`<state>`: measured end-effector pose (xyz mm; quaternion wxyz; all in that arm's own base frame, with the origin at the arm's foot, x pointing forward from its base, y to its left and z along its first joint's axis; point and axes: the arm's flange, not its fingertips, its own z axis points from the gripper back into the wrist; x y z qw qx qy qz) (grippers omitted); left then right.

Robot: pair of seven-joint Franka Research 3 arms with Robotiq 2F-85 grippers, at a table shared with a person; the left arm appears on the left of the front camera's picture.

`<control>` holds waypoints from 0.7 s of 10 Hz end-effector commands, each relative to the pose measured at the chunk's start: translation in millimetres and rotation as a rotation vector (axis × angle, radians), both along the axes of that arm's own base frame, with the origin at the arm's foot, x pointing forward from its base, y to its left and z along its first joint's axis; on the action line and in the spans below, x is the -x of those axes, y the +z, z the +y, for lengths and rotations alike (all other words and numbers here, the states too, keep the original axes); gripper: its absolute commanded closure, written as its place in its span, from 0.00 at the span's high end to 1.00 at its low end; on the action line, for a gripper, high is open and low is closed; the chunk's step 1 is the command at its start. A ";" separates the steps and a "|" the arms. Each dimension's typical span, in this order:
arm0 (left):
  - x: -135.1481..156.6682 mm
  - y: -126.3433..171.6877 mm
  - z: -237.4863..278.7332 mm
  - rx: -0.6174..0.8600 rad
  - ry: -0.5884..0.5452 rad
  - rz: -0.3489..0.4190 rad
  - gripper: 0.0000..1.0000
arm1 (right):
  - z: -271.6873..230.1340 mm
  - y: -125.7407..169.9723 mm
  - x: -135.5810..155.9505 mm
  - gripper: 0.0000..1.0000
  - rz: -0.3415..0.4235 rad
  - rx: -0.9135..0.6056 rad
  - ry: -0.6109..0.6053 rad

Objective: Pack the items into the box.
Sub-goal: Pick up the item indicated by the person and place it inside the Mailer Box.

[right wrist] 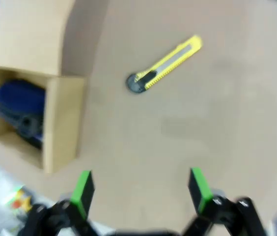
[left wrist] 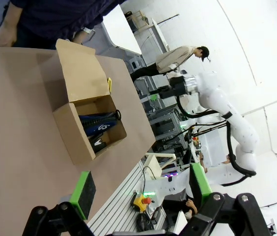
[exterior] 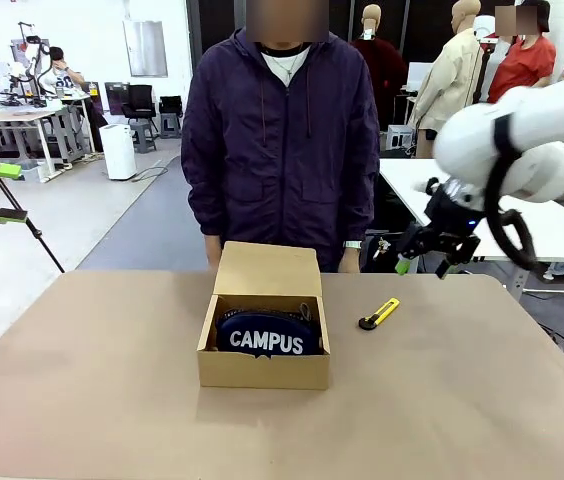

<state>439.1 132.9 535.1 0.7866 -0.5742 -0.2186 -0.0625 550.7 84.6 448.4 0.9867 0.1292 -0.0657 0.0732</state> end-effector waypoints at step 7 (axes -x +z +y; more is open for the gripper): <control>1.3 2.6 -0.8 -0.004 -0.001 0.012 1.00 | 52.8 -53.7 -101.1 1.00 0.127 0.279 -0.120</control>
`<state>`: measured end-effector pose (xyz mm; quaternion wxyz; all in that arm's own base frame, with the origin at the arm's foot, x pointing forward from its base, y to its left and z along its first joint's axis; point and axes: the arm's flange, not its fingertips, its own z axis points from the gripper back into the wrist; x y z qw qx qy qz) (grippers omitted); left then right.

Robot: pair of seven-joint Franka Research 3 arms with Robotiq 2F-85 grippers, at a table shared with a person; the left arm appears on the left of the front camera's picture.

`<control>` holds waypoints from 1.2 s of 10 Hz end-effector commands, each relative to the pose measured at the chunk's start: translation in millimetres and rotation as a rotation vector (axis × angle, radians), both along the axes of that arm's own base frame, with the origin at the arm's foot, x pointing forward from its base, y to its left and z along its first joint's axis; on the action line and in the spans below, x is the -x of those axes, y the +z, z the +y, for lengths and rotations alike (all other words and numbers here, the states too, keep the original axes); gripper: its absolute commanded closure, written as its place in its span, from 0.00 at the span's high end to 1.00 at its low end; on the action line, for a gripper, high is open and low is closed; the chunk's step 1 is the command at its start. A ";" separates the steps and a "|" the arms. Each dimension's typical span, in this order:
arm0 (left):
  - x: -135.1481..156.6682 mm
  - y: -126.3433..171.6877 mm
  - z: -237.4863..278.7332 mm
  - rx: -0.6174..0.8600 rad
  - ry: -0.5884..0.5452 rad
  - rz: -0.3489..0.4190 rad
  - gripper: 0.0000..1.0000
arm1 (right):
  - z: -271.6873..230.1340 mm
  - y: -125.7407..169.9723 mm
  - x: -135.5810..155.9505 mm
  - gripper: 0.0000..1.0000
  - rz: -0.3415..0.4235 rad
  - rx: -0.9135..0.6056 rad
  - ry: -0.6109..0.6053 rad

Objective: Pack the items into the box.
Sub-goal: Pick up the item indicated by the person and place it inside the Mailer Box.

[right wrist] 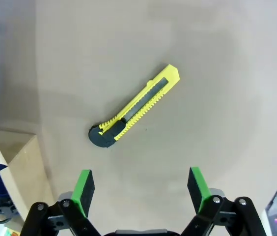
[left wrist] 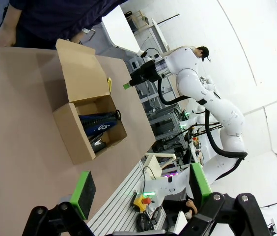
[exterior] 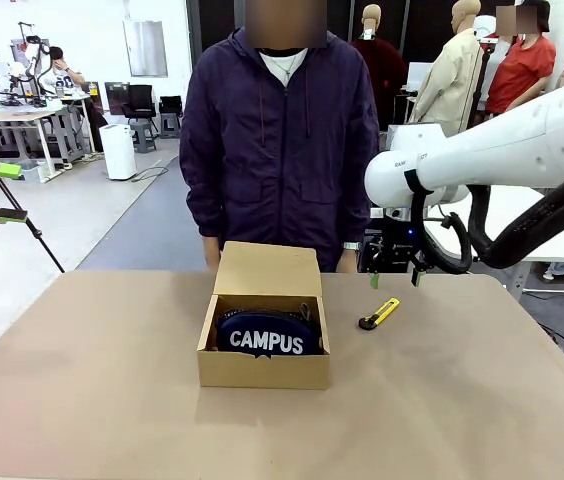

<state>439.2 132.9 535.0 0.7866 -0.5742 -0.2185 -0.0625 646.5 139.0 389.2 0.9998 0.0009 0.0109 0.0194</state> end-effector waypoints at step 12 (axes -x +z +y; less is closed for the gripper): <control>1.3 2.7 -0.8 -0.004 -0.001 0.012 1.00 | 33.9 -20.7 -31.2 1.00 0.002 -0.097 -0.962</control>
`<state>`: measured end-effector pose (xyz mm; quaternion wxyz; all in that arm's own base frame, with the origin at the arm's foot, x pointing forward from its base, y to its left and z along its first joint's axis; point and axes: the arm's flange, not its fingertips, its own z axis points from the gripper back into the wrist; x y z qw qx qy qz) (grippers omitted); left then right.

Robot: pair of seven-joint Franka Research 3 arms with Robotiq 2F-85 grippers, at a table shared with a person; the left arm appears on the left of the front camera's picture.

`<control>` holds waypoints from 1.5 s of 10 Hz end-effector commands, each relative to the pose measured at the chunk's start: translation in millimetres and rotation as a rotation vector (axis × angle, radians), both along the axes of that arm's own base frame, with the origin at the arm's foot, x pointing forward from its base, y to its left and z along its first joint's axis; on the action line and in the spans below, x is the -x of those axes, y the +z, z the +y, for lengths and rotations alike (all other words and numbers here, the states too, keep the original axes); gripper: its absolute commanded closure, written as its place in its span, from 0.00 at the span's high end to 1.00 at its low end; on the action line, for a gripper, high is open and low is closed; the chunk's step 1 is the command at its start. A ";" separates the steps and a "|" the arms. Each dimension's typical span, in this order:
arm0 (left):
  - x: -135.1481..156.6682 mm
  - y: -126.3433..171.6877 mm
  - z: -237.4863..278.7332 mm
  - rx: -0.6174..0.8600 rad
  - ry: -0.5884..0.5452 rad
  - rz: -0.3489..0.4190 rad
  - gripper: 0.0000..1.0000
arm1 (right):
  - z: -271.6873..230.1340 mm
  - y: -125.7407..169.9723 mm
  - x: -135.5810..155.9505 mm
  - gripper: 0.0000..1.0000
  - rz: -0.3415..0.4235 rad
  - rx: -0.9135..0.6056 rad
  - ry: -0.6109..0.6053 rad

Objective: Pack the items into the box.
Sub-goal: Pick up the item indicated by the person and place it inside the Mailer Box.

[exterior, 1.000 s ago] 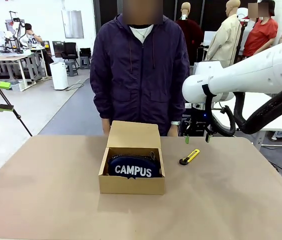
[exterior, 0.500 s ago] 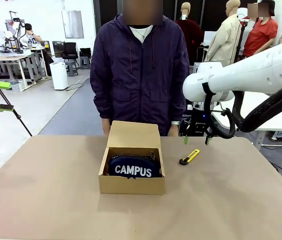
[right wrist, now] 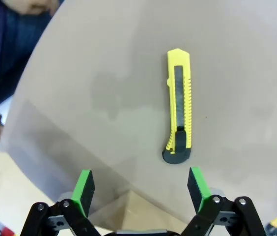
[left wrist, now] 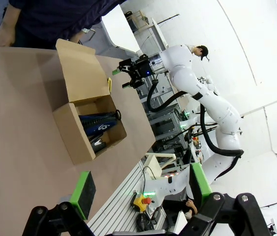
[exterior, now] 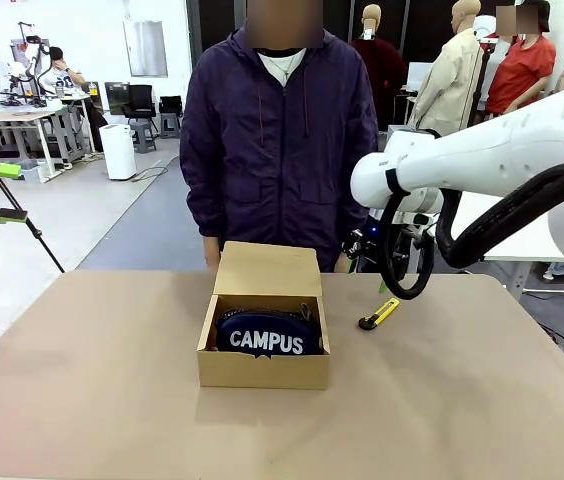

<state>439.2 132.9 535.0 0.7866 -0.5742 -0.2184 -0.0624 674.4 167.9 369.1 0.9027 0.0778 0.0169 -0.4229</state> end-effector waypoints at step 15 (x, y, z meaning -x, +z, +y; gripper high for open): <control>1.4 2.7 -0.8 -0.004 -0.001 0.012 1.00 | -12.5 -77.3 -25.3 1.00 0.196 0.173 0.008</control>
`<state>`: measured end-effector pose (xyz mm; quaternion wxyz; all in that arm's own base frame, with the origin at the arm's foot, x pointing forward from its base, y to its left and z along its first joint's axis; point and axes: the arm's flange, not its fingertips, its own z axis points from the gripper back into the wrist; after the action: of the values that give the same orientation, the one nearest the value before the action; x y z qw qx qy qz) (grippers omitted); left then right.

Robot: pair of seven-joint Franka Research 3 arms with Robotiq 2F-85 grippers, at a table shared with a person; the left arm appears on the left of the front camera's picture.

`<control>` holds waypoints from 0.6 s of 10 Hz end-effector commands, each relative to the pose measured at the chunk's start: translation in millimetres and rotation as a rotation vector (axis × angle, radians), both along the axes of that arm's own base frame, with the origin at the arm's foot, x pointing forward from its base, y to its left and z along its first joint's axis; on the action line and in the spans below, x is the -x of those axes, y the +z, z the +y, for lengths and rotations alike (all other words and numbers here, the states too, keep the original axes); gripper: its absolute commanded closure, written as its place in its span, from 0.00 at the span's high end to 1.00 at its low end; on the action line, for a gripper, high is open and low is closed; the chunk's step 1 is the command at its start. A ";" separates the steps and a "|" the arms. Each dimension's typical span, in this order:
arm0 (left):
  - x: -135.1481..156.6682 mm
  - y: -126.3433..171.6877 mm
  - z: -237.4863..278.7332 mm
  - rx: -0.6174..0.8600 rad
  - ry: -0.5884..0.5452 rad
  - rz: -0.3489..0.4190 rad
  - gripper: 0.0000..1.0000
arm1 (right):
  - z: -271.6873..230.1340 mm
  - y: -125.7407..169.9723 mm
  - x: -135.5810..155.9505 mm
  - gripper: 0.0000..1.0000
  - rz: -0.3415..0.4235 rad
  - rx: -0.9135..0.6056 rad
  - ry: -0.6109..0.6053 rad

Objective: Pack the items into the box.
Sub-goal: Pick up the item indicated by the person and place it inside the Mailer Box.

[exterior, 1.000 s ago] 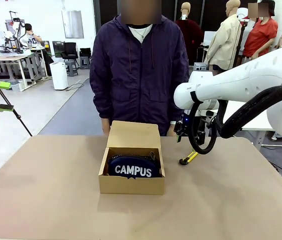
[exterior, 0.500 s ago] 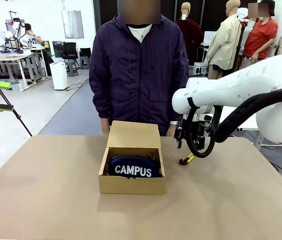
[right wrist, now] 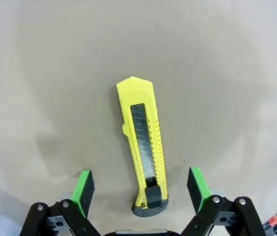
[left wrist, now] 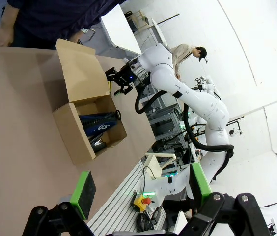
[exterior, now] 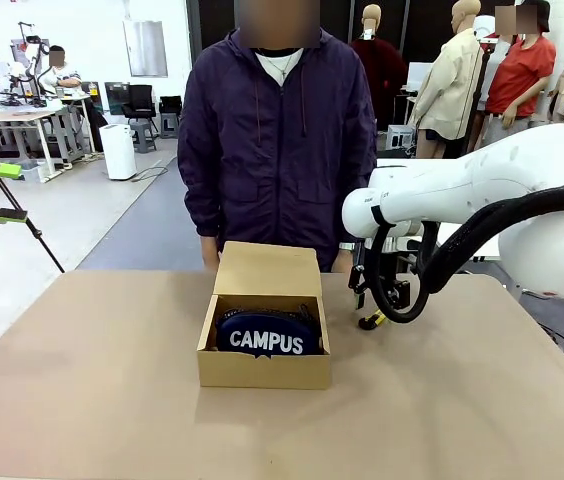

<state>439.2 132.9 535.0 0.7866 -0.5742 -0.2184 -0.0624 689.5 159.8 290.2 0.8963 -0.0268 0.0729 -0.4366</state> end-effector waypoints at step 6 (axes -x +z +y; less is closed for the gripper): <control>1.4 2.7 -0.8 -0.004 -0.001 0.012 1.00 | -7.3 0.2 -2.0 1.00 -0.060 0.024 0.060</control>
<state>439.2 132.9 535.0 0.7866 -0.5742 -0.2184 -0.0624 693.2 155.4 291.9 0.9022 -0.0302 0.0597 -0.4262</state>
